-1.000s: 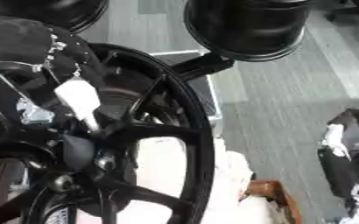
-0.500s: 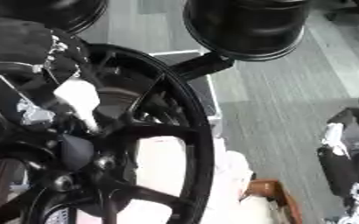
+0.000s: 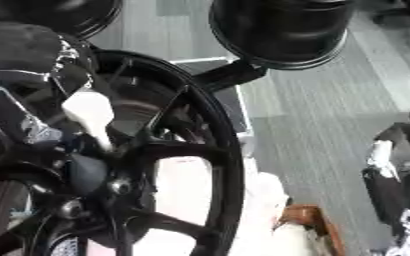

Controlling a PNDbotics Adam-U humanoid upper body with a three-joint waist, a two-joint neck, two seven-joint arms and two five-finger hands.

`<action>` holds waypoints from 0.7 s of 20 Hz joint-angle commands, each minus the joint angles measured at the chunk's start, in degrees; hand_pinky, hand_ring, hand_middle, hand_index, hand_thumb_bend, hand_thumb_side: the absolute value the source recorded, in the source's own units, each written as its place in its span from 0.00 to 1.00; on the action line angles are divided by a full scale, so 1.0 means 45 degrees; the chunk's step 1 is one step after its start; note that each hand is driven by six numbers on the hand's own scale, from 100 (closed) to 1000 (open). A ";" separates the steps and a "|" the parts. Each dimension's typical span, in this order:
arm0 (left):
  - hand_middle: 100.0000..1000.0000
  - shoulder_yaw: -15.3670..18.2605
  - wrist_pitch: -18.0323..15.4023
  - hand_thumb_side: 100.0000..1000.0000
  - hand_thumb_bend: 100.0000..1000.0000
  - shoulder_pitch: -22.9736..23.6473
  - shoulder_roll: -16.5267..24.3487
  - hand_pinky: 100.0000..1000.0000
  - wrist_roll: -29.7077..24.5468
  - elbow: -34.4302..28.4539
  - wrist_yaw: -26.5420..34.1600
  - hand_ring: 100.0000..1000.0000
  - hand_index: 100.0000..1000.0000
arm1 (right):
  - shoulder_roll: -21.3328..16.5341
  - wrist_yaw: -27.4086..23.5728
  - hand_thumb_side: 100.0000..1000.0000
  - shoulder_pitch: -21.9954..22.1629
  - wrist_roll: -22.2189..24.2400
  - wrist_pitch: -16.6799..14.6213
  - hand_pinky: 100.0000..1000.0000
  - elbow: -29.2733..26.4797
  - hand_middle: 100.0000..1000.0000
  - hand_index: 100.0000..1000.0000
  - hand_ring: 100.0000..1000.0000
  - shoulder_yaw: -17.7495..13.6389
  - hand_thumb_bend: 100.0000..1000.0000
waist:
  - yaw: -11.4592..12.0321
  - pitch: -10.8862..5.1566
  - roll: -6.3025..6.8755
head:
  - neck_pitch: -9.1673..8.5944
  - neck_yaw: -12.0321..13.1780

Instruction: Pull the pin out of the wheel hub.

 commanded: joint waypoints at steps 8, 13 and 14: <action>0.25 0.0088 -0.3743 0.70 0.00 -0.0222 -0.0119 0.56 -0.4460 0.0098 0.1444 0.44 0.38 | -0.0034 -0.0099 0.35 -0.0020 0.0017 0.0057 0.83 -0.0156 0.56 0.76 0.73 -0.0037 0.00 | -0.0033 -0.0194 -0.0023 | -0.0119 0.0013; 0.21 0.0030 -0.3211 0.36 0.00 -0.0356 -0.0237 0.52 -0.4460 0.0257 0.2222 0.43 0.30 | -0.0027 -0.0116 0.35 -0.0013 0.0012 0.0057 0.83 -0.0156 0.56 0.76 0.73 -0.0038 0.00 | -0.0049 -0.0204 -0.0006 | -0.0172 0.0057; 0.19 0.0039 -0.3115 0.25 0.00 -0.0377 -0.0265 0.50 -0.4460 0.0301 0.2338 0.42 0.29 | -0.0027 -0.0121 0.35 -0.0015 0.0008 0.0055 0.83 -0.0156 0.56 0.76 0.73 -0.0039 0.00 | -0.0051 -0.0206 -0.0003 | -0.0184 0.0059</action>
